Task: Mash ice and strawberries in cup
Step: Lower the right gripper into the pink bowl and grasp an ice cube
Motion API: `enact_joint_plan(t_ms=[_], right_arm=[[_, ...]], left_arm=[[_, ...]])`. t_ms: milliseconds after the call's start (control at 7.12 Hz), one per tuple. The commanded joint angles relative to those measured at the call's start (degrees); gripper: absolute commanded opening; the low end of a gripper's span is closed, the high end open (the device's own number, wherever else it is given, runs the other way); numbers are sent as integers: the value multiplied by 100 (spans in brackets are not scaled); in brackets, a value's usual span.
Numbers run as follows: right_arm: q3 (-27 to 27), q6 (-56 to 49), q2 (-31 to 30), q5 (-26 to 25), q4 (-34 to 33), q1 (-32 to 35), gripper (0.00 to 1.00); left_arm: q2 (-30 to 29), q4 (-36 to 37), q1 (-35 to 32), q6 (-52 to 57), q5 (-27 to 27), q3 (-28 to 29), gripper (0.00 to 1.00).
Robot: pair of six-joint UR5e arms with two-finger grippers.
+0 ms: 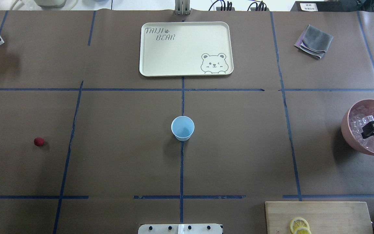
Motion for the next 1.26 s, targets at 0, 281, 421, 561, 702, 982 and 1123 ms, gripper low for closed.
enact_joint_plan(t_ms=[0,281,421,561,702,982,1123], right_arm=[[-36,0,7,-3,0,-3,66],[-45,0,16,6,9,-3,63],[-45,0,16,-3,9,-3,61],[-36,0,16,6,9,-3,51],[-19,0,16,6,9,-3,27],[51,9,25,120,9,14,0],[130,9,16,129,-9,49,0]], left_arm=[[-6,15,9,-9,0,-50,100],[3,33,0,-9,0,-68,100],[-6,33,0,-9,0,-68,100],[-6,33,0,-9,0,-68,100],[-6,33,0,-9,0,-68,100],[-6,42,0,-9,0,-68,100],[-6,42,0,-9,0,-68,100]])
